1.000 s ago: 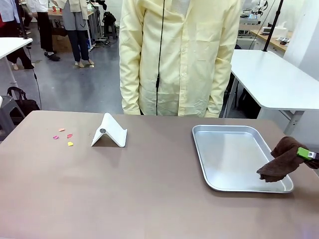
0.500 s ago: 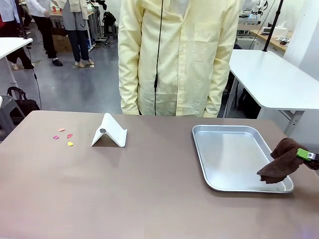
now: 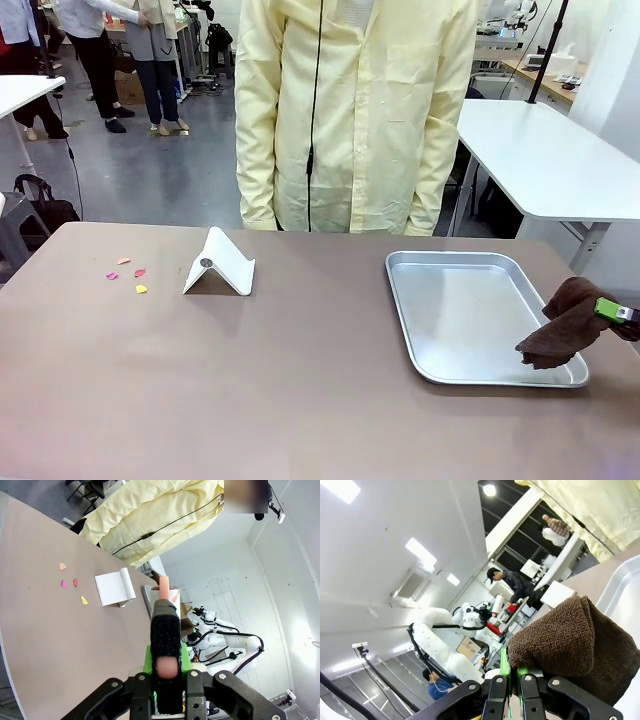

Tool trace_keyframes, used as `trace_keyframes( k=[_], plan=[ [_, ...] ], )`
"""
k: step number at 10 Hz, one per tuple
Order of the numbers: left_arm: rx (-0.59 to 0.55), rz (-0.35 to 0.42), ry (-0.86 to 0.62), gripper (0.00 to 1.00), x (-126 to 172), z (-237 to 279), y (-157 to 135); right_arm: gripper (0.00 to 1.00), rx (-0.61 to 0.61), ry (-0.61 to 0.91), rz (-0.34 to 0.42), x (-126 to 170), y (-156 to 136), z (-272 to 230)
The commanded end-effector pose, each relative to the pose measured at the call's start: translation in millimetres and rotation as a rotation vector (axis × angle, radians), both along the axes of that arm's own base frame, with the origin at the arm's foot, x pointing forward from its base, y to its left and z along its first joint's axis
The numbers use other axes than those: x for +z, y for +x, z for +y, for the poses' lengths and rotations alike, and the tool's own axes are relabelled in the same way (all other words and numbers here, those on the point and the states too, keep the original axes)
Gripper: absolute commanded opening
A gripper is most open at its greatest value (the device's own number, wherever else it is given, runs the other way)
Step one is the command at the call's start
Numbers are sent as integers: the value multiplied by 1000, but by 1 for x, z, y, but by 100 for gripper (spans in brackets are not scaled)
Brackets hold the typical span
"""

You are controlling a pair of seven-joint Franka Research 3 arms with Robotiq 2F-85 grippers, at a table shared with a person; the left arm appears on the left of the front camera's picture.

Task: Clean the surface of the table.
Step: Clean the area not pointed to by the person.

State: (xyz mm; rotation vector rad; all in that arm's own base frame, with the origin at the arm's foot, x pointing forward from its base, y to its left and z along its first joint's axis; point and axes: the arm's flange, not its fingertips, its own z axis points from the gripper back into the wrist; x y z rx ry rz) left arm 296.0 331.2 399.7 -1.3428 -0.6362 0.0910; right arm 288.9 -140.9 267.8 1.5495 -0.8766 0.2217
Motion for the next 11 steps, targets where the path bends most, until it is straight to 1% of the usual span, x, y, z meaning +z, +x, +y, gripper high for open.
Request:
trace_keyframes(
  k=[1,4,5,6,7,8,9,10,11],
  plan=[
    [3,-18,-16,22,2,-3,-2,6,1,-8,7,5,0,-2],
    [3,-18,-16,22,2,-3,-2,6,1,-8,7,5,0,-2],
    [0,0,0,22,0,0,0,6,1,-8,7,5,0,-2],
    [10,-101,63,22,24,-9,-3,6,1,-8,7,5,0,-2],
    [-48,-90,140,22,33,-23,4,6,1,-8,7,5,0,-2],
    [-83,-40,194,22,37,-38,17,6,1,-8,7,5,0,-2],
    [-77,-26,283,22,34,-53,30,6,1,-8,7,5,0,-2],
    [-101,33,333,22,26,-71,45,6,1,-8,7,5,0,-2],
    [-93,77,387,22,17,-87,58,6,1,-8,7,5,0,-2]
  ],
)
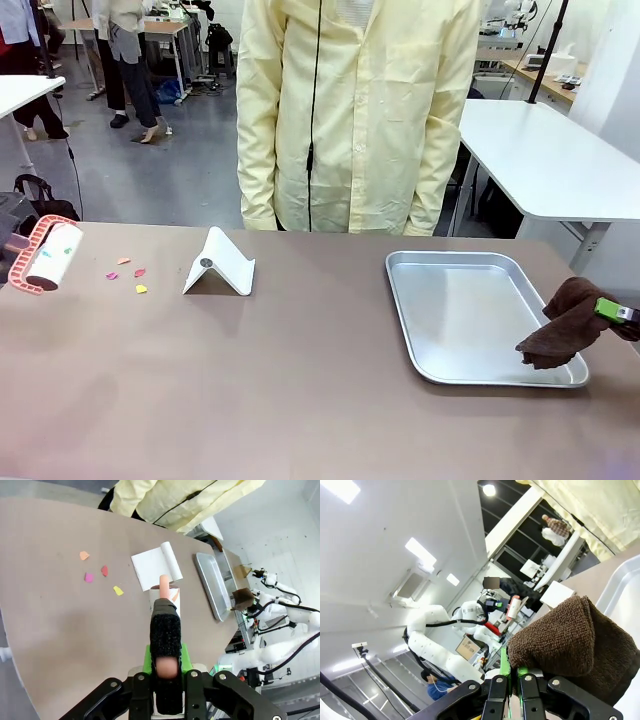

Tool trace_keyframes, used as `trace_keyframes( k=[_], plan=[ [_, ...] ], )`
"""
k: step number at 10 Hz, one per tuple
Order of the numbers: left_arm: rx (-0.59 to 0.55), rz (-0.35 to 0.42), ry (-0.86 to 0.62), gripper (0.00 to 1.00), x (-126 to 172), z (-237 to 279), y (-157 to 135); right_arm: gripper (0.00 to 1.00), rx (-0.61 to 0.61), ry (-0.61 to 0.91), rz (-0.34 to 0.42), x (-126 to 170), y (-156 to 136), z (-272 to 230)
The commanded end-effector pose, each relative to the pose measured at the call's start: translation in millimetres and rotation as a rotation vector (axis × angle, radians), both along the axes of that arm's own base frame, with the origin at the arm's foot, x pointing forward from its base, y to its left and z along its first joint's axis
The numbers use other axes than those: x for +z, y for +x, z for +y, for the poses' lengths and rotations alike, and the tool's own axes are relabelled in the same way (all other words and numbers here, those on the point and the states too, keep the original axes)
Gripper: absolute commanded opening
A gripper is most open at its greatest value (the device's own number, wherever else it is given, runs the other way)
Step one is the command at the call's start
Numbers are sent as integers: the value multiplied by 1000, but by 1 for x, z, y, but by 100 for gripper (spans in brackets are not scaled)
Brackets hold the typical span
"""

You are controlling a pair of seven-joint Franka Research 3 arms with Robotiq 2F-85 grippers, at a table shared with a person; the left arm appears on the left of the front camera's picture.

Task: Clean the surface of the table.
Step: Clean the area not pointed to by the person.

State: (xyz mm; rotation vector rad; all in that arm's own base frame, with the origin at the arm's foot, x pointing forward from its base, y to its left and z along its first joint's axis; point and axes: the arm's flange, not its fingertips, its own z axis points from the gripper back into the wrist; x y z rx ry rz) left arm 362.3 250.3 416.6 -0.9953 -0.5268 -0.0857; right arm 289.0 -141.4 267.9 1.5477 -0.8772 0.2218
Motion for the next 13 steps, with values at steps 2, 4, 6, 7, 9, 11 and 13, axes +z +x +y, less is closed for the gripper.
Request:
trace_keyframes(
  k=[2,4,6,7,9,11,13],
  plan=[
    [96,153,159,22,-34,-50,26,6,2,-7,7,5,0,-2],
    [97,160,160,22,-35,-51,27,6,2,-7,7,5,0,-2],
    [204,257,271,22,-55,-64,44,6,2,-7,7,5,0,-2],
    [206,271,250,22,-59,-66,49,6,2,-7,7,5,0,-2],
    [253,254,192,22,-51,-55,57,6,2,-7,7,5,0,-2],
    [283,255,172,22,-48,-45,60,6,2,-7,7,5,0,-2],
    [302,249,134,22,-42,-30,59,6,2,-7,7,5,0,-2]
  ],
)
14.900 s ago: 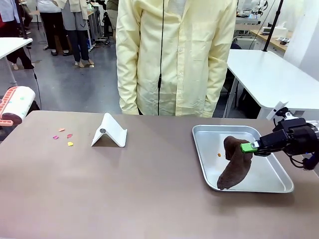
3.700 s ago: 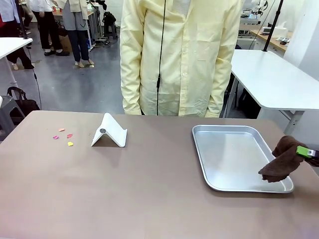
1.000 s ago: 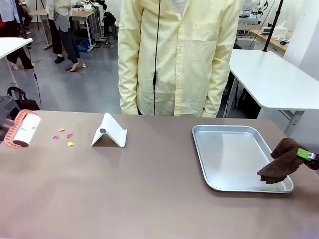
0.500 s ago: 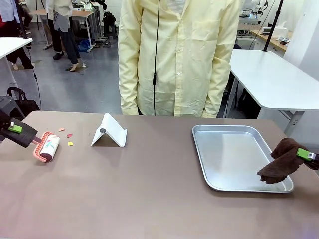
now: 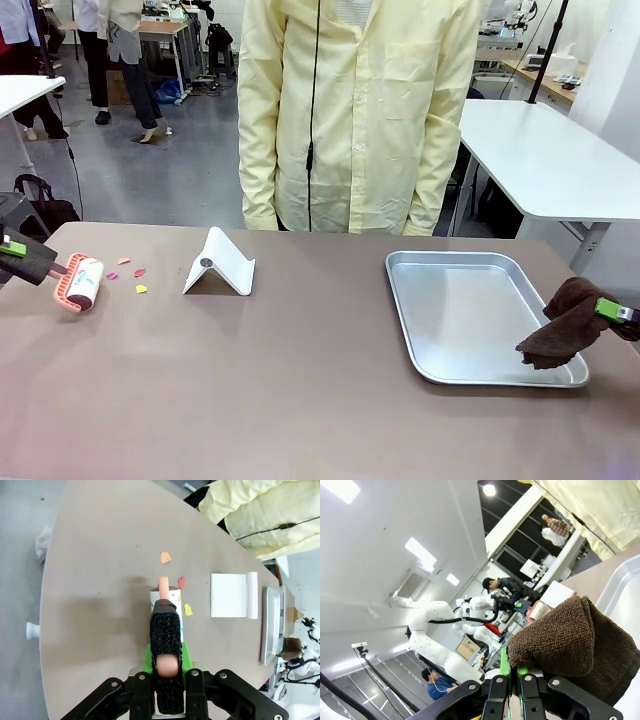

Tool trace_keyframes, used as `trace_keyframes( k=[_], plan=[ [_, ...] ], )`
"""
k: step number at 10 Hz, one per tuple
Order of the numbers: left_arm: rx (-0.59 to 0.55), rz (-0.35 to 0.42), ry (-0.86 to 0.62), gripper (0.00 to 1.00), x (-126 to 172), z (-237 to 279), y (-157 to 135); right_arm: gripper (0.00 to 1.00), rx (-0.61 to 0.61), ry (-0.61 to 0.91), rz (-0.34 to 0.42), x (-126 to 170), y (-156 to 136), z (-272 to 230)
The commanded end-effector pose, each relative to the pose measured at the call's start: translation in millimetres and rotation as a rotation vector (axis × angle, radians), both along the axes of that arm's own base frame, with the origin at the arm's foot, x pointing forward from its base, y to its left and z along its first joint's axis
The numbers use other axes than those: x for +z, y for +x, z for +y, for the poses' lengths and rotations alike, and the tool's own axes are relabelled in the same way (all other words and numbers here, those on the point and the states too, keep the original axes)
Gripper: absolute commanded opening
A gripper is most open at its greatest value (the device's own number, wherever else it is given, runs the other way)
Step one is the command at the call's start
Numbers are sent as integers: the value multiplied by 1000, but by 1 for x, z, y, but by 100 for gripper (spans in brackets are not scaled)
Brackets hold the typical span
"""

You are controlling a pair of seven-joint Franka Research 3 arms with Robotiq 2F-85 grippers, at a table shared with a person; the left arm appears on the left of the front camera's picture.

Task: Clean the surface of the table.
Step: Clean the area not pointed to by the person.

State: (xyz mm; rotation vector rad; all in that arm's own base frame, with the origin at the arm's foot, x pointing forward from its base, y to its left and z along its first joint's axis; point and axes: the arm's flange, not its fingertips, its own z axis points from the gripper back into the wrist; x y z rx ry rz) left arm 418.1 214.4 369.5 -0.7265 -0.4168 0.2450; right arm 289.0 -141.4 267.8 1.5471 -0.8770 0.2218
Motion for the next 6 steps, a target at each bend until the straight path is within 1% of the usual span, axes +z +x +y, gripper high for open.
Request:
trace_keyframes(
  k=[1,3,4,6],
  plan=[
    [48,-27,-66,22,8,15,5,6,2,-6,7,5,0,-1],
    [84,-11,-64,22,3,22,11,6,2,-6,7,5,0,-1],
    [88,19,-58,22,-2,20,17,6,2,-6,7,5,0,-1],
    [111,52,-20,22,-11,14,25,6,2,-6,7,5,0,-1]
  ],
)
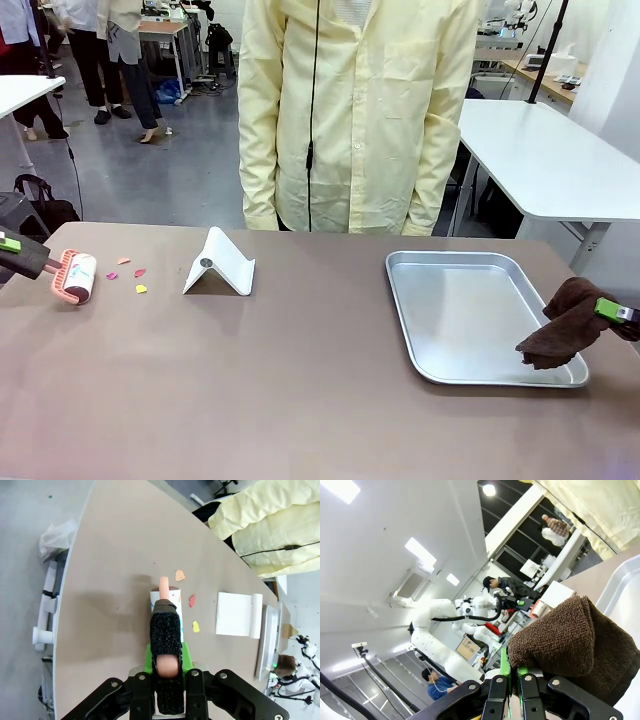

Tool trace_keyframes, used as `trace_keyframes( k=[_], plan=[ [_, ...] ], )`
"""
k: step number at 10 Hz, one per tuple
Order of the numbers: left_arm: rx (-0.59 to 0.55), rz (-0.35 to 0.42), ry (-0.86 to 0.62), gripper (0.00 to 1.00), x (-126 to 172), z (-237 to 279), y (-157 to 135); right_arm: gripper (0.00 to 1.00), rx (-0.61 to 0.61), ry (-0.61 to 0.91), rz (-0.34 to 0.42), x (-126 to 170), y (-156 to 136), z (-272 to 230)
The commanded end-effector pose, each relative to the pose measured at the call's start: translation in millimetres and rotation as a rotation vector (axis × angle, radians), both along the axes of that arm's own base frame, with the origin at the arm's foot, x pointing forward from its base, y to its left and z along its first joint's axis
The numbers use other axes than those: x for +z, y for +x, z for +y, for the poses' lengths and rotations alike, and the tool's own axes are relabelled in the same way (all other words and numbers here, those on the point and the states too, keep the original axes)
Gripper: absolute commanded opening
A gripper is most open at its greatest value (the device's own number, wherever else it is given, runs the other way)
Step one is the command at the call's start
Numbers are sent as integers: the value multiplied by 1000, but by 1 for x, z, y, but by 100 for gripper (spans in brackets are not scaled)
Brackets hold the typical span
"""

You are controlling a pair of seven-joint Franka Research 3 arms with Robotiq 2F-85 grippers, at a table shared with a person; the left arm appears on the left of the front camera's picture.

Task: Clean the surface of the table.
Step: Clean the area not pointed to by the person.

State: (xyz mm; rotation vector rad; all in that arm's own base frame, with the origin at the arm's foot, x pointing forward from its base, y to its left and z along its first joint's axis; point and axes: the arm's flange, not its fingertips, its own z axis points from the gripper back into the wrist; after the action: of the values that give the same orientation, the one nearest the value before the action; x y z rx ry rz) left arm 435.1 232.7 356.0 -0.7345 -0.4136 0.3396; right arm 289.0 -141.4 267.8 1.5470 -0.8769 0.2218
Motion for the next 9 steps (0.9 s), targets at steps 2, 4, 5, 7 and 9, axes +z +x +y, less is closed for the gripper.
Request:
trace_keyframes(
  k=[2,4,5,7,9],
  plan=[
    [56,36,38,22,-1,-9,12,6,2,-6,7,5,0,-1],
    [31,47,59,22,-6,-21,12,6,2,-6,7,5,0,-1],
    [41,48,70,22,-8,-30,14,6,2,-6,7,5,0,-1],
    [8,44,75,22,-5,-52,9,6,2,-6,7,5,0,-1],
    [-17,31,79,22,-2,-74,3,6,2,-6,7,5,0,-1]
  ],
)
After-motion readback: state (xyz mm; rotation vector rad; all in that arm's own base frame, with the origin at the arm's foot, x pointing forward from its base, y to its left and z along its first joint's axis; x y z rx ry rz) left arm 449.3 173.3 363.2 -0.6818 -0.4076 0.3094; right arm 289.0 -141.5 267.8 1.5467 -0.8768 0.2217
